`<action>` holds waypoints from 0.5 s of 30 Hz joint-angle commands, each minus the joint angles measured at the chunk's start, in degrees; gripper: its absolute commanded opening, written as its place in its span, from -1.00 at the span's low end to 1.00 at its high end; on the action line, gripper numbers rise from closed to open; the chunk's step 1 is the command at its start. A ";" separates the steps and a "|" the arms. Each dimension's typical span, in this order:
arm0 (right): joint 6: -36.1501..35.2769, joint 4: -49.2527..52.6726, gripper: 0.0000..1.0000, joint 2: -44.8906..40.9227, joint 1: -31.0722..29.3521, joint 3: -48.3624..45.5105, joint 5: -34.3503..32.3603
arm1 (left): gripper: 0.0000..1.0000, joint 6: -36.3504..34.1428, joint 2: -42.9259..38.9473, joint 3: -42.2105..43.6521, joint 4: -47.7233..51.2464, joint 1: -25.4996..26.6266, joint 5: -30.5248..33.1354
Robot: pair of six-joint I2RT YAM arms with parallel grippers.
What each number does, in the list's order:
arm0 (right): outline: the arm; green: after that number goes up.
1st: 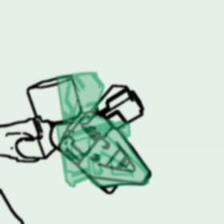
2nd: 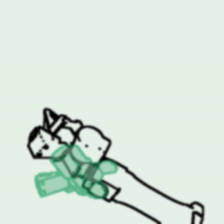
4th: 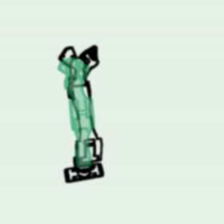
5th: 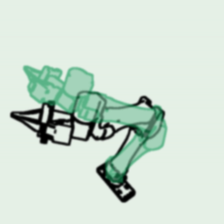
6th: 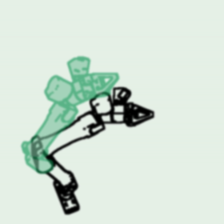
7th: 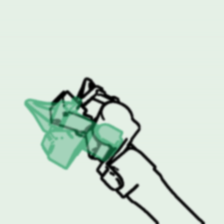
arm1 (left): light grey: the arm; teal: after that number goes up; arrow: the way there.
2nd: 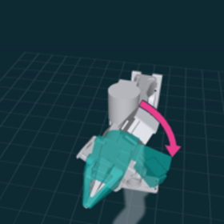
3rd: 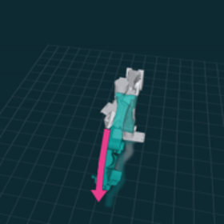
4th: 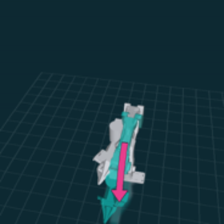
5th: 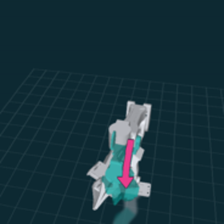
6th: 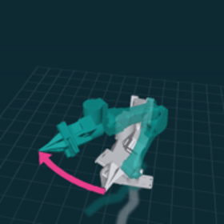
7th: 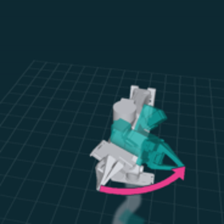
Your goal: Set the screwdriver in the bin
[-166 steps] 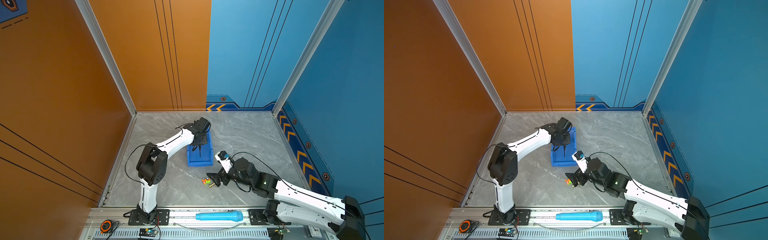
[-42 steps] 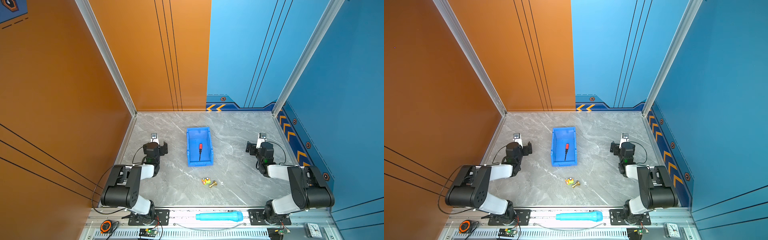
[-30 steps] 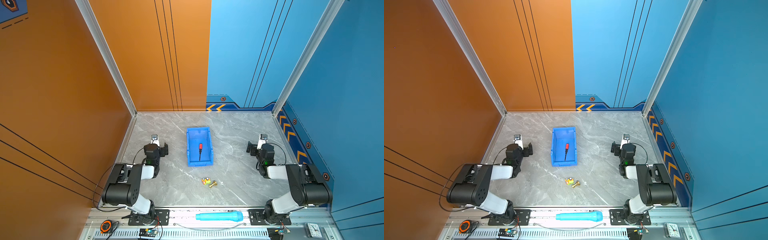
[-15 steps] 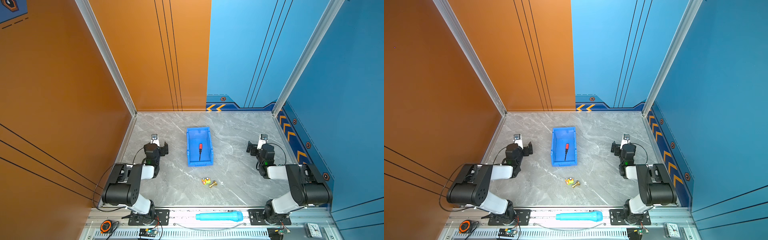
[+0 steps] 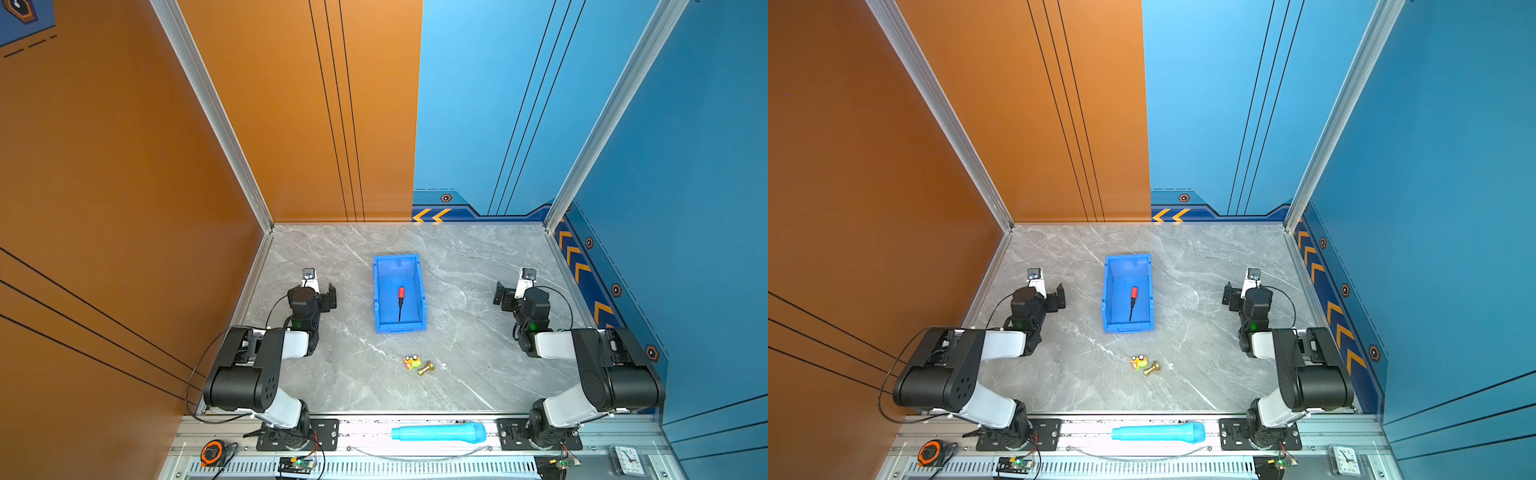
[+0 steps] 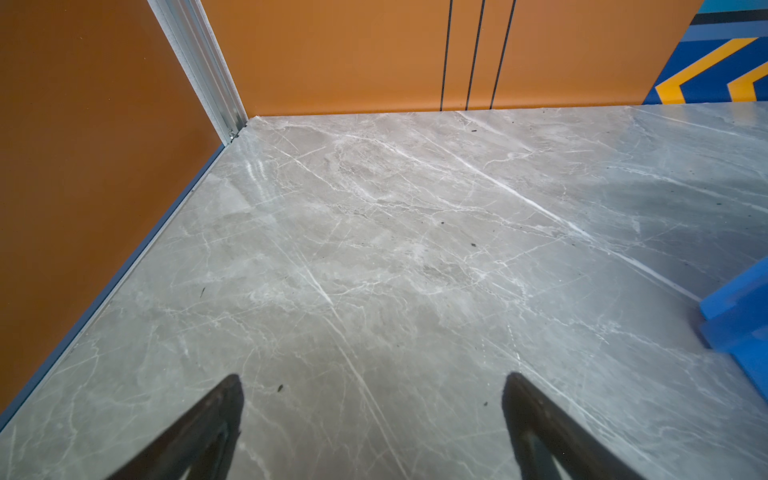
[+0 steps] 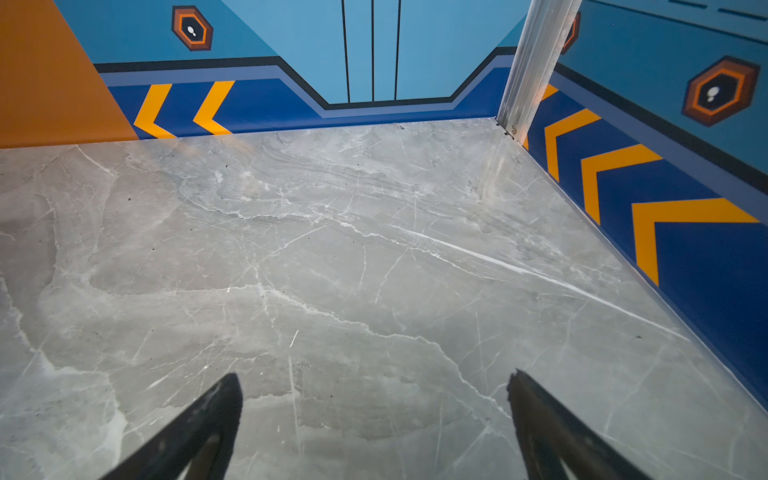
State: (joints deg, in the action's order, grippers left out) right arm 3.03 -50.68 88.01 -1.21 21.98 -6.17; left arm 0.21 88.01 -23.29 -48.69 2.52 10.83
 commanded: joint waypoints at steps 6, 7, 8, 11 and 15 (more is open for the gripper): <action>1.27 -3.14 1.00 0.71 2.47 -1.36 7.44 | 0.96 -0.64 0.70 0.79 -1.31 -0.18 -0.80; 1.45 -3.37 1.00 0.75 2.63 -1.43 7.73 | 0.96 -0.63 0.80 0.87 -1.49 -0.16 -0.73; 1.43 -3.37 1.00 0.76 2.62 -1.45 7.80 | 0.96 -0.56 0.78 0.90 -1.58 -0.11 -0.79; 1.44 -3.27 1.00 0.81 2.62 -1.41 7.76 | 0.96 -0.63 1.02 0.96 -2.17 -0.15 -0.78; 1.08 -2.68 1.00 0.77 2.19 -1.08 7.00 | 0.96 -0.60 1.27 1.26 -3.08 -0.17 -0.70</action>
State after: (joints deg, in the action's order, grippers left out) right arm 3.42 -52.29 88.01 1.17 21.23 0.05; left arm 0.21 88.49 -22.96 -50.09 2.52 10.83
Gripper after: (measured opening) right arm 0.999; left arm 0.979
